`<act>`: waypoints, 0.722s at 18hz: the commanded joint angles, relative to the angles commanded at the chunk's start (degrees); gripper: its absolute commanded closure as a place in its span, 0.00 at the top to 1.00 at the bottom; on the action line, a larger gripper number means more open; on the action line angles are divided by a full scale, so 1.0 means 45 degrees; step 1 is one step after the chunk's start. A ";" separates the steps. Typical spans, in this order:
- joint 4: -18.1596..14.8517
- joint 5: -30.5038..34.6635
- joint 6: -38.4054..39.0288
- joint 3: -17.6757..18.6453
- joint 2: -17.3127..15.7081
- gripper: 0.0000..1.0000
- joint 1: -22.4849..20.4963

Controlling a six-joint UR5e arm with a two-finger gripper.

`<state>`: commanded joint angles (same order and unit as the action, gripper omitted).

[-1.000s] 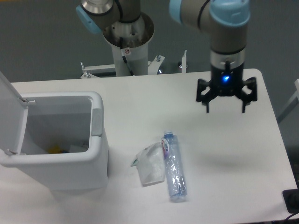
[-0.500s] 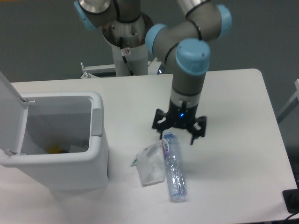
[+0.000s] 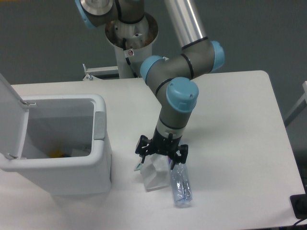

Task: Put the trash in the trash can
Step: 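Close the gripper on the crumpled white paper and lift it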

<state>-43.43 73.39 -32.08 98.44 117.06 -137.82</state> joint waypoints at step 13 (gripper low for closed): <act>0.0080 0.0489 0.0195 0.0137 0.0158 0.10 0.0274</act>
<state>-43.07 75.59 -31.20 99.05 117.77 -136.58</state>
